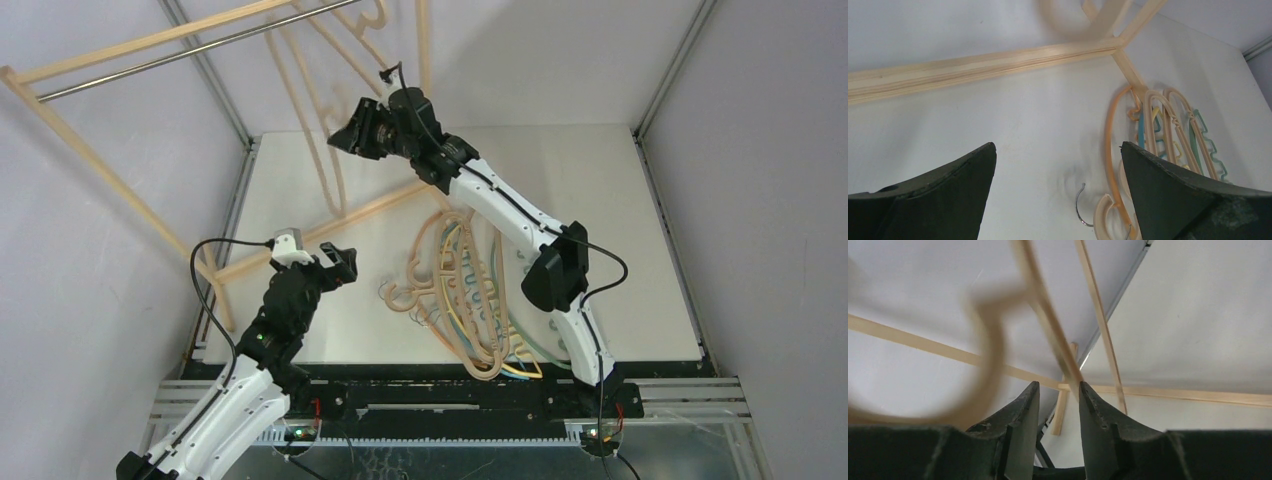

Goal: Organize the hangers

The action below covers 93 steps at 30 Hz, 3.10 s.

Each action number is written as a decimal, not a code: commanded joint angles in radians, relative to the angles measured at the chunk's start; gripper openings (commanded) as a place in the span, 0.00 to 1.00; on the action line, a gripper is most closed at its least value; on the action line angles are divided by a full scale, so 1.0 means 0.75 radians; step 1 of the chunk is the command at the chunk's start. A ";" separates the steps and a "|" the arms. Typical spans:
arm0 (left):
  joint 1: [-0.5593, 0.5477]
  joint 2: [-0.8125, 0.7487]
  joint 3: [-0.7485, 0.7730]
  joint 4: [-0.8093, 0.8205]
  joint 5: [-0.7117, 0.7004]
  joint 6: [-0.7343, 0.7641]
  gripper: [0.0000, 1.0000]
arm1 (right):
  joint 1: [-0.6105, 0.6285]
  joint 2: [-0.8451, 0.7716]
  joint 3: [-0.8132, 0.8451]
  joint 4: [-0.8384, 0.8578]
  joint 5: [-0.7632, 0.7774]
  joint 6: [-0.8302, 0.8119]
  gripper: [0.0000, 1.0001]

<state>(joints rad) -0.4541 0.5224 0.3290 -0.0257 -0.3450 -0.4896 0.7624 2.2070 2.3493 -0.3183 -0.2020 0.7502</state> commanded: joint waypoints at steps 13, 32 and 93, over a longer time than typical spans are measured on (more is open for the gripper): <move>-0.006 0.001 -0.030 0.024 -0.011 -0.011 1.00 | 0.006 -0.164 -0.100 0.058 -0.019 -0.044 0.24; 0.019 -0.080 0.083 -0.144 -0.382 -0.486 0.91 | 0.122 -0.796 -1.000 0.023 0.095 -0.451 0.42; 0.980 0.886 -0.112 0.686 0.478 -0.540 0.15 | -0.091 -0.917 -1.442 0.176 -0.156 -0.385 0.39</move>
<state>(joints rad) 0.2737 1.1915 0.2409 0.4187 -0.0292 -0.8959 0.7055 1.5749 1.2732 -0.2420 -0.3183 0.4442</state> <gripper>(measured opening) 0.266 0.397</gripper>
